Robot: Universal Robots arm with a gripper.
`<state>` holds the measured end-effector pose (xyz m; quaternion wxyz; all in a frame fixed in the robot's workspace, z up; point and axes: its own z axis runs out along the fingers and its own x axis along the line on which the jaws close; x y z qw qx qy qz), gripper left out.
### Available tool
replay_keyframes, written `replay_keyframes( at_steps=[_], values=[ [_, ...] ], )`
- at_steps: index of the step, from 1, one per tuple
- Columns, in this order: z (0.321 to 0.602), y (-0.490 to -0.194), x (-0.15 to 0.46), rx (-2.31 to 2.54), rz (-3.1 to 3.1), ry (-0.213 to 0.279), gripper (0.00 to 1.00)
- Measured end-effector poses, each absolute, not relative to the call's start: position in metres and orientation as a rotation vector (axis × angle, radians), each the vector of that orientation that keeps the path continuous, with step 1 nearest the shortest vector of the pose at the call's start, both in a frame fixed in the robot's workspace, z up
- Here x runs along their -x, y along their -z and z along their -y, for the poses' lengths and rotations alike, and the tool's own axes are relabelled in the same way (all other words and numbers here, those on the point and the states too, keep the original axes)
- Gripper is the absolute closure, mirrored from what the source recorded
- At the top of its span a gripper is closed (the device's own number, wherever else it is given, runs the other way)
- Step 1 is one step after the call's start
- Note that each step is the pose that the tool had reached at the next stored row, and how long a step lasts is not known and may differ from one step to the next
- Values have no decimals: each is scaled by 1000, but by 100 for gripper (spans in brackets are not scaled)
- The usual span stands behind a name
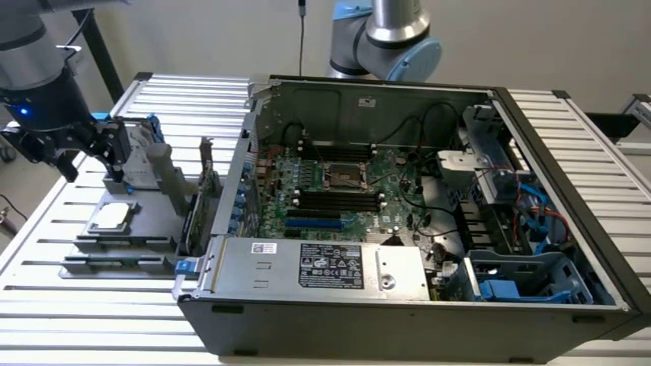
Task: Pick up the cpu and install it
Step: 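Pick up the cpu and move it towards the insertion slot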
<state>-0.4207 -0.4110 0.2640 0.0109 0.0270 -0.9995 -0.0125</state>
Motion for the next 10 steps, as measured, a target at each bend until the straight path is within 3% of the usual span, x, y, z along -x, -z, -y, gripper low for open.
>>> replay_keyframes(
  at_steps=[10],
  values=[
    [412, -246, 423, -85, 3118, 39, 29]
  ],
)
